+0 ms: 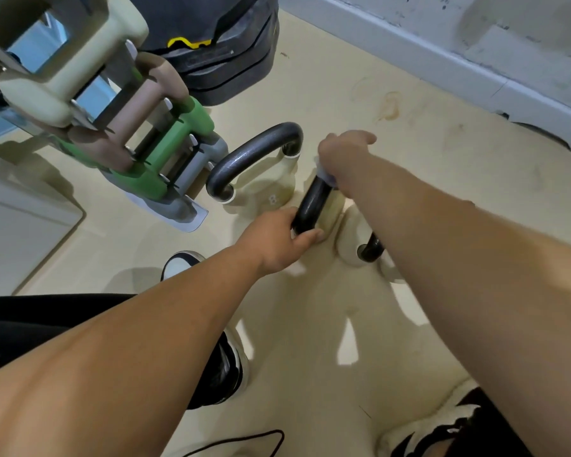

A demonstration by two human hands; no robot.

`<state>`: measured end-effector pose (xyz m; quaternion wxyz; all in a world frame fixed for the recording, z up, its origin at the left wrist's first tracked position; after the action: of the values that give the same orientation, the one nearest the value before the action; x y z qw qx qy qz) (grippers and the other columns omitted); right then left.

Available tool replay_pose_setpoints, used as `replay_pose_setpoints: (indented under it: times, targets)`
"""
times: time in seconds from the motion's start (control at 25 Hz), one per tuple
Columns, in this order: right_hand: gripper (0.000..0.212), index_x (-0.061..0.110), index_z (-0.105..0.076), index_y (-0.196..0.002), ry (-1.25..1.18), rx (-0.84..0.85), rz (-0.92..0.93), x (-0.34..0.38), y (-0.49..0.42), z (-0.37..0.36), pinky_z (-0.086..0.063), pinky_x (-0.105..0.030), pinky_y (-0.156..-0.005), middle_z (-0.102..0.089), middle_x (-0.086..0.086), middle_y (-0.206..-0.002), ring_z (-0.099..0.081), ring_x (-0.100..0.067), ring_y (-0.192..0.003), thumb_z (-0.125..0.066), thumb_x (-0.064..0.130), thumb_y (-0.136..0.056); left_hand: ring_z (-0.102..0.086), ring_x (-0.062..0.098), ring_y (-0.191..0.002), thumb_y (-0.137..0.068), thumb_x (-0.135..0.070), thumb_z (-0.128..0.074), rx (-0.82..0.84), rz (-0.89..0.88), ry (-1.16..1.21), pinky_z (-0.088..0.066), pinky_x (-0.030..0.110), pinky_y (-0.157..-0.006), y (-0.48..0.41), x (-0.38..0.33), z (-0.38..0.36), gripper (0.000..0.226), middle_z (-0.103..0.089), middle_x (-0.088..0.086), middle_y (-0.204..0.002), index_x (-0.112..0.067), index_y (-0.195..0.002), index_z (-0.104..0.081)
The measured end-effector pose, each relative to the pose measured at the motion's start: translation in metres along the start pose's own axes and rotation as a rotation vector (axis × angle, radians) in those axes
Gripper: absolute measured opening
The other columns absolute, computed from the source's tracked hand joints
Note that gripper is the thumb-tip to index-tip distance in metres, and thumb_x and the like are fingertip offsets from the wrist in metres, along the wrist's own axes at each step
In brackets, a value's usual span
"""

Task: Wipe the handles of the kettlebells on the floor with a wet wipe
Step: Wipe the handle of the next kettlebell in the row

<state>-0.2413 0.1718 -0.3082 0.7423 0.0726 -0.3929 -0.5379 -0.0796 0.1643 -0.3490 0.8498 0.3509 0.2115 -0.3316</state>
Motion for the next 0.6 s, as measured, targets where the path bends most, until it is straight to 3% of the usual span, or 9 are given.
replay_pose_setpoints:
  times: [0.04,0.12,0.16,0.24,0.32,0.36,0.48,0.6]
  targets:
    - [0.057,0.007,-0.045,-0.146,0.159,-0.027,-0.017,0.005,0.001,0.006,-0.042,-0.045,-0.086,-0.048,-0.017,-0.119,-0.051,-0.041,-0.107,-0.059,0.008,-0.091,-0.067,0.016,-0.097,-0.078,-0.072,-0.056,0.004,0.001,-0.007,-0.055,0.039,-0.088,-0.001,0.001,-0.001,0.042,-0.070,-0.010,-0.094,-0.031,-0.088,-0.058]
    - [0.057,0.010,-0.043,-0.147,0.017,-0.046,-0.016,0.006,-0.006,0.010,-0.039,-0.044,-0.086,-0.050,-0.017,-0.113,-0.049,-0.039,-0.108,-0.059,0.008,-0.092,-0.067,0.017,-0.096,-0.079,-0.071,-0.055,0.001,-0.008,-0.025,-0.055,0.040,-0.088,0.000,-0.001,0.000,0.041,-0.070,-0.009,-0.094,-0.031,-0.089,-0.057]
    - [0.061,0.012,-0.034,-0.152,-0.165,0.018,-0.045,0.005,-0.001,0.011,-0.041,-0.041,-0.088,-0.052,-0.018,-0.127,-0.051,-0.039,-0.116,-0.056,0.011,-0.095,-0.067,0.018,-0.097,-0.079,-0.070,-0.055,0.016,-0.008,-0.030,-0.055,0.040,-0.088,0.000,-0.002,0.000,0.041,-0.070,-0.008,-0.096,-0.031,-0.092,-0.059]
    - [0.073,0.016,-0.007,-0.158,-0.467,-0.036,-0.118,-0.015,0.011,-0.002,-0.042,-0.029,-0.090,-0.039,-0.010,-0.154,-0.051,-0.030,-0.123,-0.049,0.020,-0.098,-0.067,0.018,-0.102,-0.082,-0.065,-0.058,0.037,0.004,-0.020,-0.054,0.040,-0.091,0.001,-0.004,0.001,0.040,-0.071,-0.008,-0.103,-0.031,-0.103,-0.063]
    - [0.090,0.027,0.020,-0.158,-0.449,0.022,-0.089,-0.027,0.037,-0.020,-0.041,-0.033,-0.097,-0.032,-0.004,-0.161,-0.053,-0.027,-0.123,-0.049,0.026,-0.100,-0.067,0.018,-0.103,-0.087,-0.056,-0.062,0.039,0.006,0.000,-0.054,0.038,-0.091,0.003,-0.008,0.004,0.036,-0.072,-0.007,-0.107,-0.029,-0.111,-0.065]
    - [0.095,0.031,0.025,-0.157,-0.421,0.071,-0.053,-0.033,0.054,-0.030,-0.042,-0.035,-0.097,-0.033,-0.006,-0.160,-0.055,-0.029,-0.121,-0.051,0.027,-0.100,-0.067,0.019,-0.103,-0.089,-0.048,-0.064,0.050,0.004,0.020,-0.054,0.035,-0.089,0.005,-0.010,0.005,0.034,-0.072,-0.006,-0.106,-0.026,-0.115,-0.065]
    - [0.098,0.030,0.017,-0.159,-0.452,0.114,0.012,-0.042,0.085,-0.034,-0.044,-0.035,-0.100,-0.040,-0.007,-0.155,-0.055,-0.026,-0.121,-0.060,0.033,-0.098,-0.065,0.018,-0.105,-0.090,-0.032,-0.071,0.118,0.038,0.111,-0.048,0.028,-0.086,0.011,-0.010,0.007,0.040,-0.067,-0.008,-0.103,-0.020,-0.126,-0.063]
    - [0.071,0.019,-0.021,-0.157,-0.455,0.077,-0.031,-0.039,0.077,-0.009,-0.038,-0.033,-0.085,-0.049,-0.005,-0.136,-0.050,-0.026,-0.109,-0.055,0.042,-0.099,-0.060,0.021,-0.119,-0.083,-0.037,-0.076,0.102,0.078,0.037,-0.051,0.038,-0.098,0.014,0.002,0.008,0.059,-0.061,-0.002,-0.131,-0.022,-0.137,-0.056]
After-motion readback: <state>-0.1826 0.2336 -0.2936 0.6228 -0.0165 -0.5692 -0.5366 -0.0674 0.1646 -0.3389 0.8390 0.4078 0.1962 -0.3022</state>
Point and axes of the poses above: each hand's wrist, its own y-axis away from the middle knuckle, its own z-axis out of the back of the hand, x = y × z, the point moved 4 cm from there along -y, towards the middle knuckle
